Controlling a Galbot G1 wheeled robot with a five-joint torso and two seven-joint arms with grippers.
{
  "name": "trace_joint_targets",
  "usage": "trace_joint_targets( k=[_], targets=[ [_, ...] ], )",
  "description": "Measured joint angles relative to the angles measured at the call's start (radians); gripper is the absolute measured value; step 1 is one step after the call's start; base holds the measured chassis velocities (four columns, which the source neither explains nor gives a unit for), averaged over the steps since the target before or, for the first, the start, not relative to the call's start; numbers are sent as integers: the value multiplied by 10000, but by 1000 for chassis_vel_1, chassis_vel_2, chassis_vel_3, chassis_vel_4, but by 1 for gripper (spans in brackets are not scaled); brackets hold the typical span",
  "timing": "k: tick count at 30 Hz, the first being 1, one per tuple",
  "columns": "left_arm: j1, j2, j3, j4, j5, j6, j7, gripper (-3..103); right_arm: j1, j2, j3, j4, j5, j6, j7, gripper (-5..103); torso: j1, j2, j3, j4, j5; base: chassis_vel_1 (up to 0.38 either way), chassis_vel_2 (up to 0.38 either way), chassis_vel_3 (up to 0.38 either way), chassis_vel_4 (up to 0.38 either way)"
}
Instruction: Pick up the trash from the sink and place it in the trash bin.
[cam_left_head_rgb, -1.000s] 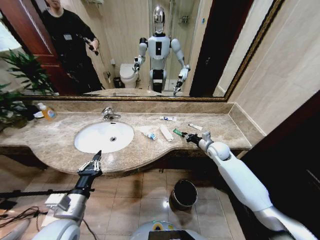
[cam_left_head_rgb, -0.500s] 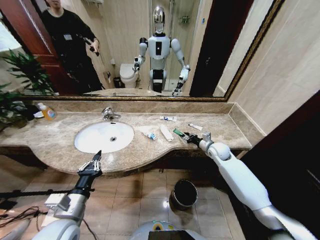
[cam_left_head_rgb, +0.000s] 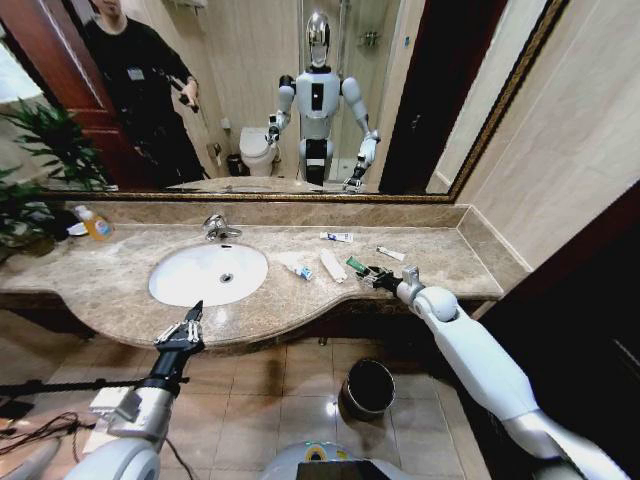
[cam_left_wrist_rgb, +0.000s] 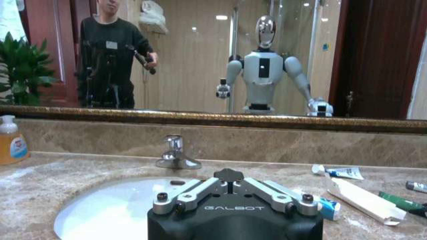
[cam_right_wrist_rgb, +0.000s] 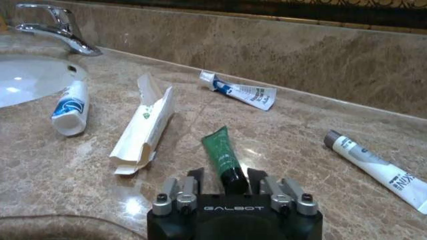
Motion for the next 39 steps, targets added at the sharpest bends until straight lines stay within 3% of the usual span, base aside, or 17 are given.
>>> trace_joint_targets(
  k=[1, 5, 10, 12, 21, 29, 35, 37, 39],
  targets=[
    [0, 0, 0, 0, 0, 0, 0, 0, 0, 0, 0, 0, 0, 0, 0, 43, 0, 0, 0, 0, 0, 0, 0, 0, 0],
    [0, 0, 0, 0, 0, 0, 0, 0, -21, -26, -15, -65, 194, 263, -67, 22, 0, 0, 0, 0, 0, 0, 0, 0, 0],
    [0, 0, 0, 0, 0, 0, 0, 0, -60, -64, 27, -54, 216, 320, -138, 18, 0, 0, -1, 0, -2, 0, 0, 0, 0],
    [0, 0, 0, 0, 0, 0, 0, 0, -79, -64, 107, -12, 214, 332, -142, 11, -1, 0, -1, 1, -1, 0, 0, 0, 0],
    [0, 0, 0, 0, 0, 0, 0, 0, -792, -434, 806, 1152, 706, 261, 244, 10, 1, 0, 0, -1, 1, 0, 0, 0, 0],
    [1, 1, 0, 0, 0, 0, 0, 0, -970, -523, 837, 1169, 714, 257, 298, 8, 0, 0, 0, -1, 0, 0, 0, 0, 0],
    [0, 0, 0, 0, 0, 0, 0, 0, -769, -396, 660, 831, 626, 250, 293, 35, 1, 0, 0, 0, 0, 0, 0, 0, 0],
    [0, 0, 0, 0, 0, 0, 0, 0, -752, -366, 638, 774, 614, 250, 290, 35, 1, 0, 0, 0, 0, 0, 0, 0, 0],
    [0, 0, 0, 0, 0, 0, 0, 0, -734, -317, 584, 671, 574, 261, 286, 46, 1, 0, 0, 0, 0, 0, 0, 0, 0]
  ],
)
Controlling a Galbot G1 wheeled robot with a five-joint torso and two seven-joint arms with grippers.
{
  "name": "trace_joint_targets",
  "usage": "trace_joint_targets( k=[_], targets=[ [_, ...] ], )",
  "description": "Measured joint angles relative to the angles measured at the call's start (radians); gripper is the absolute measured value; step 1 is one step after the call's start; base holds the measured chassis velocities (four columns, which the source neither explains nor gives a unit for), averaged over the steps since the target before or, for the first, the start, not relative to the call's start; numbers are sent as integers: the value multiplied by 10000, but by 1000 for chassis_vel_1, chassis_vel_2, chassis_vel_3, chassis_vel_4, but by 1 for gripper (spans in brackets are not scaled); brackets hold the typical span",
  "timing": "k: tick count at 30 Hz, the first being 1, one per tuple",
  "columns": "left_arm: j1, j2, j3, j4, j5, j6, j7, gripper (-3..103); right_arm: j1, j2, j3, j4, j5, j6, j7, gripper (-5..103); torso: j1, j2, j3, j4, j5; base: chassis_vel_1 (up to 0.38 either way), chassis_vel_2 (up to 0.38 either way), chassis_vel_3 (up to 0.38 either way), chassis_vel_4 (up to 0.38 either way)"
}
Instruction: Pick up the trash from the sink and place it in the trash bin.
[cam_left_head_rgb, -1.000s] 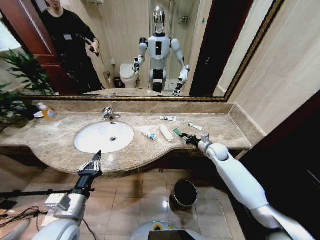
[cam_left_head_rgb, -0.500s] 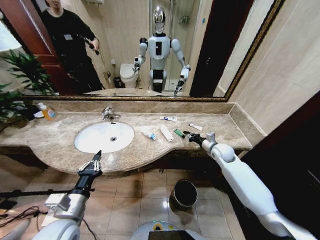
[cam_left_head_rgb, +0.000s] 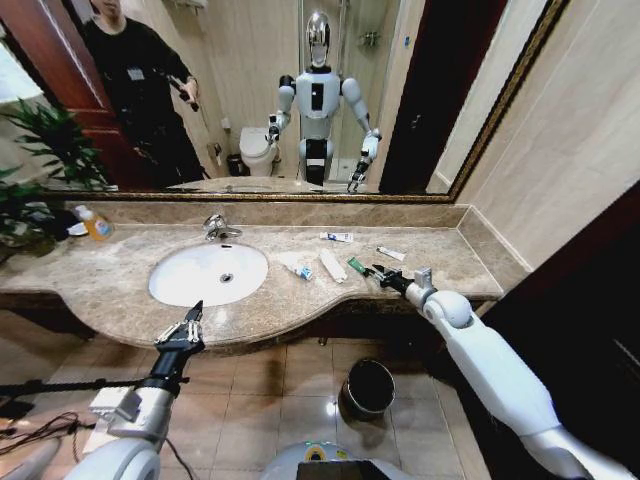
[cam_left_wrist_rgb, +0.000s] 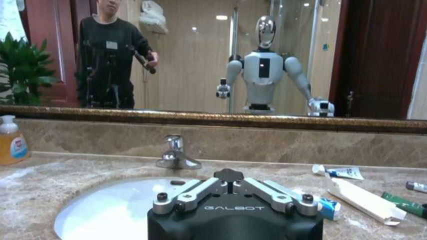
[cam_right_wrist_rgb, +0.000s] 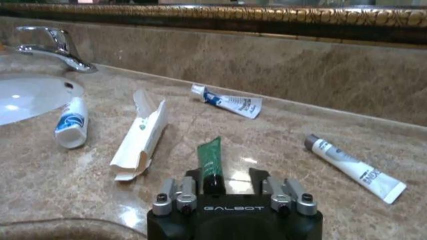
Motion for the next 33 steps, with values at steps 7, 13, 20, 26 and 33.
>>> trace_joint_targets(
  k=[7, 13, 20, 26, 33],
  targets=[
    [0, 0, 0, 0, 0, 0, 0, 0, 50, 82, -85, -285, -140, 64, -20, 68, -1, 0, 0, 0, 0, 0, 0, 0, 0],
    [0, 0, 0, 0, 0, 0, 0, 0, 75, 83, -183, -420, -197, 147, -43, 71, -1, 0, 0, 0, 0, 0, 0, 0, 0],
    [0, 0, 0, 0, 0, 0, 0, 0, 75, 111, -244, -495, -460, 299, -128, 46, -1, 0, 0, 0, 0, 0, 0, 0, 0],
    [0, 0, 0, 0, 0, 0, 0, 0, 52, 168, -265, -461, -609, 341, -144, 24, -1, 0, 0, 0, 0, 0, 0, 0, 0],
    [0, 0, 0, 0, 0, 0, 0, 0, -99, 133, -166, -235, -553, 372, -91, 19, -1, 0, 0, 0, 0, 0, 0, 0, 0]
  ],
)
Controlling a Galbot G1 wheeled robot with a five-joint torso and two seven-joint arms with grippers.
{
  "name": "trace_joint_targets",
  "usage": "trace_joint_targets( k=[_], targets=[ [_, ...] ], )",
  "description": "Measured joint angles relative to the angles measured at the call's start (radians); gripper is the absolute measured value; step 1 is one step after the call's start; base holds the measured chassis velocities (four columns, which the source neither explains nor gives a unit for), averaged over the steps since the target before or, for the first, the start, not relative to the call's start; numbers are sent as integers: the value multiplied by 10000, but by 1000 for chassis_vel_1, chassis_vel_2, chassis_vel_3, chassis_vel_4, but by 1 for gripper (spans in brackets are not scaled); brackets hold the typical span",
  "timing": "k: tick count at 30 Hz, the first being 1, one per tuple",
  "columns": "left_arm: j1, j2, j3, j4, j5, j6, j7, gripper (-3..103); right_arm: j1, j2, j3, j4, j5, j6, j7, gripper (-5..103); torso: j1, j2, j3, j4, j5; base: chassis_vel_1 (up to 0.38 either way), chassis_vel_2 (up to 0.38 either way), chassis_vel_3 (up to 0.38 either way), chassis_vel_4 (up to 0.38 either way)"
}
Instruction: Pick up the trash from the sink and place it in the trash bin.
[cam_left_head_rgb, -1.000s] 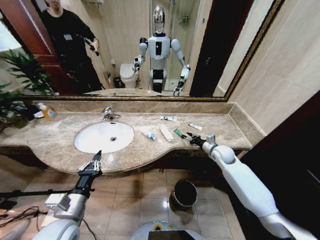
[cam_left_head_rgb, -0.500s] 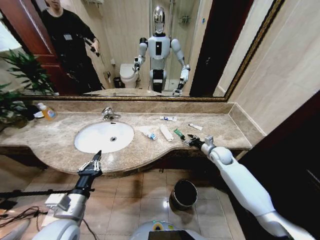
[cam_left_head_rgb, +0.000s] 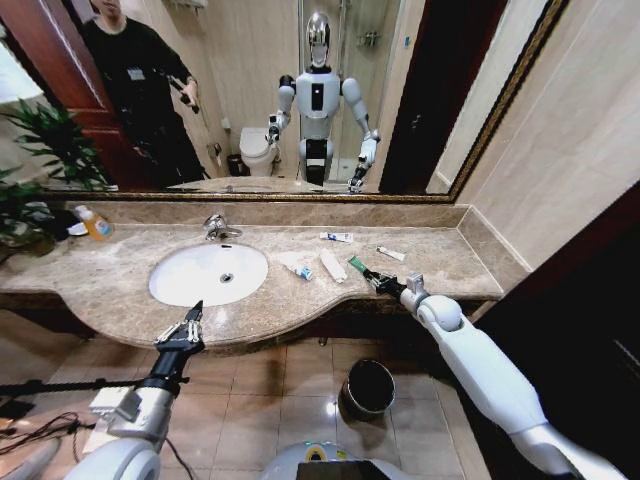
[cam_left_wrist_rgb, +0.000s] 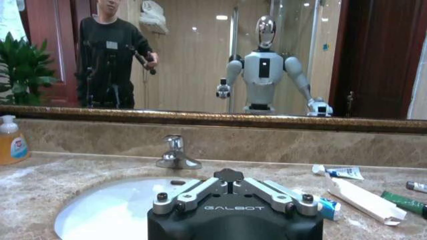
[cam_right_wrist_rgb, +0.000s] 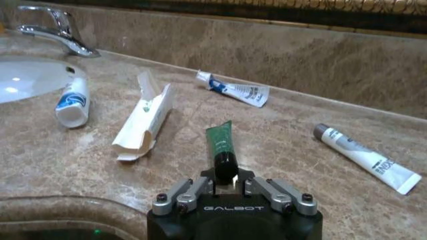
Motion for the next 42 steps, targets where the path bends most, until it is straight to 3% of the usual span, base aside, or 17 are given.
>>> trace_joint_targets(
  k=[14, 28, 36, 42],
  targets=[
    [0, 0, 1, 0, 0, 0, 1, 0, -1002, -212, 1122, 1169, 852, 3, 483, 19, 0, 0, 0, 0, 2, 0, 0, 0, 0],
    [0, 0, 0, 0, 0, 0, 0, 0, -4665, -937, 4000, 3781, 1609, -157, -237, 19, -1, 0, -1, -1, 0, 0, 0, 0, 0],
    [1, -1, 0, 0, 0, 0, 0, 0, -6502, -1197, 4868, 3869, 923, 509, -984, 19, 0, 0, -1, -1, 1, 0, 0, 0, 0],
    [0, 0, 0, 0, 0, 0, 0, 0, -7582, -766, 5019, 4088, 379, 1053, -1122, 19, -1, 1, -1, -1, 0, 0, 0, 0, 0]
  ],
)
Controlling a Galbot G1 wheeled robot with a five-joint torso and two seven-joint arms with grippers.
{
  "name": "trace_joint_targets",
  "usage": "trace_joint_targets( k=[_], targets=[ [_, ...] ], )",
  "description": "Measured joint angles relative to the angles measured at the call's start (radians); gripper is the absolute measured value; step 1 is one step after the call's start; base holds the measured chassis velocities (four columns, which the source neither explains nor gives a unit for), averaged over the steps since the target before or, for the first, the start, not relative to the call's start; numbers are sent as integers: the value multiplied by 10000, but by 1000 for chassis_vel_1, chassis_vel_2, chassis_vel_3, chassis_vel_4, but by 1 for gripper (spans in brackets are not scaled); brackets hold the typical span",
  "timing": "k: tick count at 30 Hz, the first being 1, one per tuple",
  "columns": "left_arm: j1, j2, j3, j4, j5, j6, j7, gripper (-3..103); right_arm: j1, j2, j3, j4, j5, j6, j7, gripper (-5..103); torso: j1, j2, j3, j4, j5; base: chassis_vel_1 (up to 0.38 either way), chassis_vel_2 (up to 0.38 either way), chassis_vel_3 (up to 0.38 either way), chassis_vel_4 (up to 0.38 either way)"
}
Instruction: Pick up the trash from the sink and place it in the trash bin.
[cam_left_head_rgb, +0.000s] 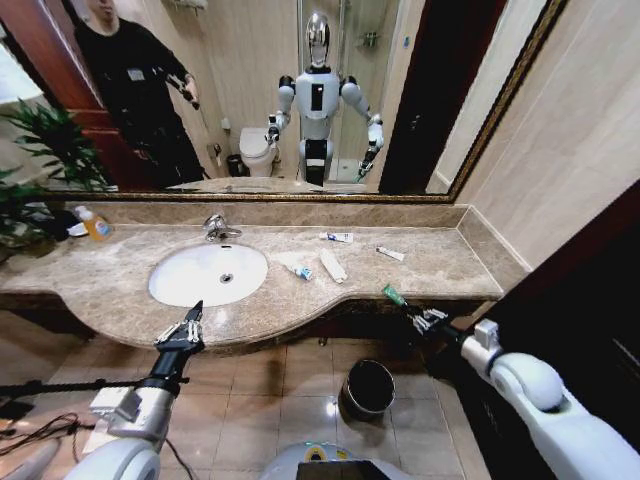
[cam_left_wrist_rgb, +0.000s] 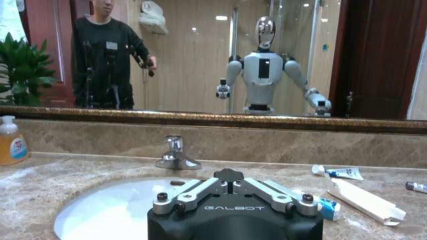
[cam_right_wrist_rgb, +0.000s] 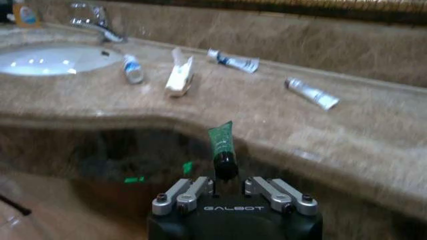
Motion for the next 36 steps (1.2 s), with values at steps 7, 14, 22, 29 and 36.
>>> trace_joint_targets(
  k=[7, 14, 22, 29, 36],
  targets=[
    [0, 0, 0, 0, 0, 0, 0, 0, -141, 1037, -613, -1041, -1388, 269, -327, 19, 0, 0, 0, 0, -4, 0, 0, 0, 0],
    [0, 0, 0, 0, 0, 0, 0, 0, 631, 1832, -1074, -2871, -2680, 497, -627, 19, 2, -1, 1, 1, 2, 0, 0, 0, 0],
    [0, 0, 0, 0, 0, 0, 0, 0, 1274, 2637, -1409, -4814, -4054, 859, -342, 19, 1, -1, 1, 0, -1, 0, 0, 0, 0],
    [0, 0, 0, 0, 0, 0, 0, 0, 1996, 3215, -1716, -6609, -5067, 1213, 18, 19, 1, -1, 1, 1, 1, 0, 0, 0, 0],
    [0, 0, 0, 0, 0, 0, 0, 0, 2579, 3698, -1783, -8072, -5987, 1985, 194, 19, 1, -1, 1, 0, 3, 0, 0, 0, 0]
  ],
)
